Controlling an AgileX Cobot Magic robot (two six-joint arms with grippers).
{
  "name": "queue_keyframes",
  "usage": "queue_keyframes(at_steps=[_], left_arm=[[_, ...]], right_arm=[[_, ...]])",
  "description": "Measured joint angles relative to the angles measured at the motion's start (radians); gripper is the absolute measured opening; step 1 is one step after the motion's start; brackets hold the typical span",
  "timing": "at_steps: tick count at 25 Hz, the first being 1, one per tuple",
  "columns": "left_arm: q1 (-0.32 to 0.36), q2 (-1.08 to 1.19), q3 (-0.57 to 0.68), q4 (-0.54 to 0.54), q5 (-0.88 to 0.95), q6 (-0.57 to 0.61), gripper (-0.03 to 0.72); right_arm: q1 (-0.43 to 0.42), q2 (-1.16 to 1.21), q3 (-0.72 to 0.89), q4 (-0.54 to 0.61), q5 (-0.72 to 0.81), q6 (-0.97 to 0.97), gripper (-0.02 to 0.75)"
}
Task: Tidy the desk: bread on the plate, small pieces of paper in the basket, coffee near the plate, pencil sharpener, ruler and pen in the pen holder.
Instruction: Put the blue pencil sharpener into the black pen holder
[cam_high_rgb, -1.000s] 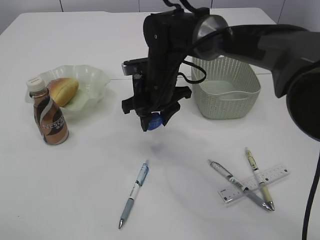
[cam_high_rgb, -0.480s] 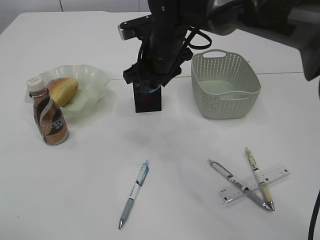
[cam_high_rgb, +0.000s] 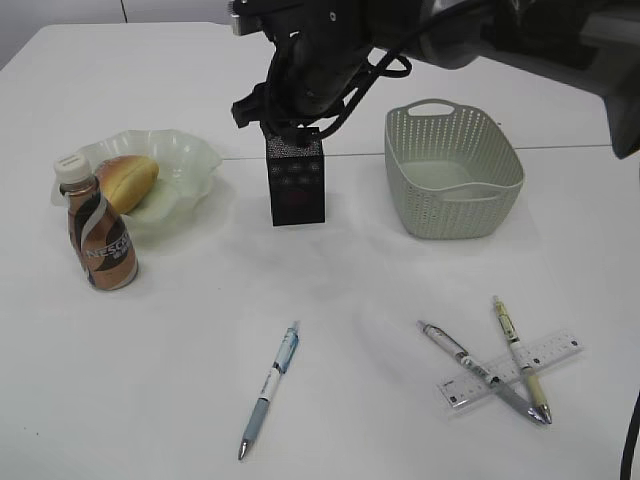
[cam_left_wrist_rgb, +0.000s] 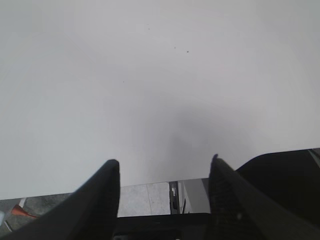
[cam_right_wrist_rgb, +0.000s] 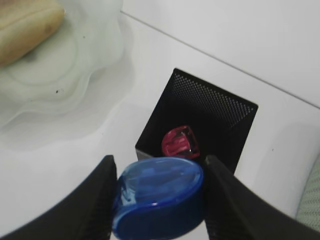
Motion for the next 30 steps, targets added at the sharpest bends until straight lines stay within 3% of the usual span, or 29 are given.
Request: queue_keyframes(at_steps=[9,30], left_arm=[[0.0,0.0,0.0,0.0,0.0,0.0,0.416],[0.0,0.0,0.0,0.001,0.0,0.0,0.416]], right_arm=[[-0.042,0.043,0.0,0.018,-0.145,0.024,0.353],[-0.053,0.107,0.0,0.055,-0.219,0.026,0.353]])
